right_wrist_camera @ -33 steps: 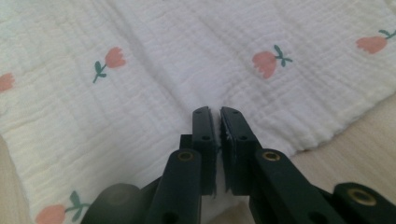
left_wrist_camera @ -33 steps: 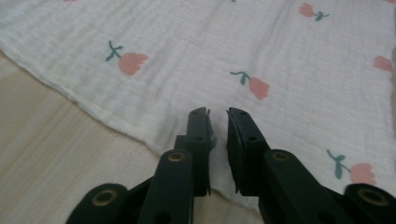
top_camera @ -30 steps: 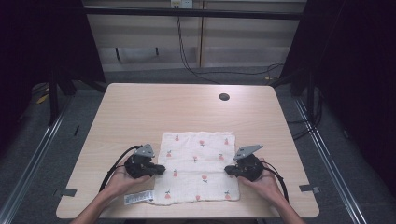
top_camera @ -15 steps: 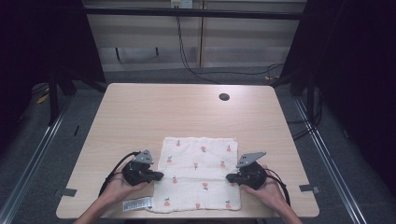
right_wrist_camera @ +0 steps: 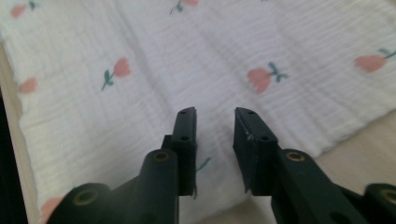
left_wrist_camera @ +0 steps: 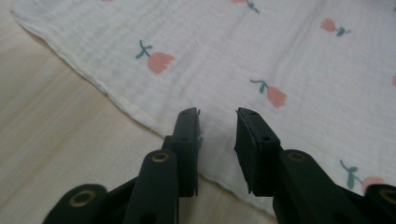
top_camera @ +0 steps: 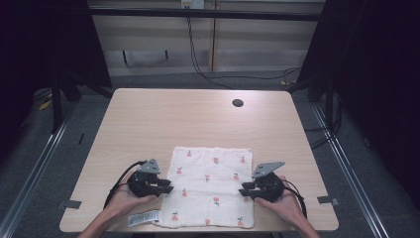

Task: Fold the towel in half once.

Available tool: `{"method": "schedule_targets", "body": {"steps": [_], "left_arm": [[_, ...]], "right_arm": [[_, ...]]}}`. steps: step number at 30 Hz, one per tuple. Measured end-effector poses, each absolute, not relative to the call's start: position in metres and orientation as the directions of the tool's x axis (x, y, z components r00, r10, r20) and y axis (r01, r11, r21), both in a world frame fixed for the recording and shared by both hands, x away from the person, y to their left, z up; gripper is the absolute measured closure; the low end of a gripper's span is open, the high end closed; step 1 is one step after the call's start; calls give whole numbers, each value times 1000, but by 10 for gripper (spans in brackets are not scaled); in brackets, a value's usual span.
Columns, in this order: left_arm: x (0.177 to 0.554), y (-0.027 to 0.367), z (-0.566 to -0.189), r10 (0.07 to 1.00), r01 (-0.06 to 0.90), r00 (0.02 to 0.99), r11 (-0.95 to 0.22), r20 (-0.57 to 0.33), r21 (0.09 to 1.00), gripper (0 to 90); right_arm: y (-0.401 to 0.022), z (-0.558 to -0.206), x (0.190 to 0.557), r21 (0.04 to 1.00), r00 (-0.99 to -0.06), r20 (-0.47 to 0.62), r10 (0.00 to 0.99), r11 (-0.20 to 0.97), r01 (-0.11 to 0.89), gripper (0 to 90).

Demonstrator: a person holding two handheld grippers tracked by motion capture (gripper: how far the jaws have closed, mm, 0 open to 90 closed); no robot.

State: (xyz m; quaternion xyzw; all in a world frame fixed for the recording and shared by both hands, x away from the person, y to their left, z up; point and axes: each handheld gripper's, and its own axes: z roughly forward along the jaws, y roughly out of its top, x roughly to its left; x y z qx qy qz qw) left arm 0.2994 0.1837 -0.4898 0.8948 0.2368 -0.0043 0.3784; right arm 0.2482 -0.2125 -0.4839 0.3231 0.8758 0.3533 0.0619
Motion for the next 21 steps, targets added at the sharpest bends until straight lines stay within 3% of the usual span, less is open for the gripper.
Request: {"method": "schedule_targets", "body": {"steps": [7, 21], "left_arm": [[312, 186, -482, 475, 429, 867, -558, -150, 710, 584], [353, 183, -458, 533, 435, 837, -509, -124, 743, 549]], "right_arm": [[-227, -473, 269, 706, -733, 111, 671, 466, 534, 629], [-239, -469, 341, 678, -659, 10, 752, 479, 557, 578]]}}
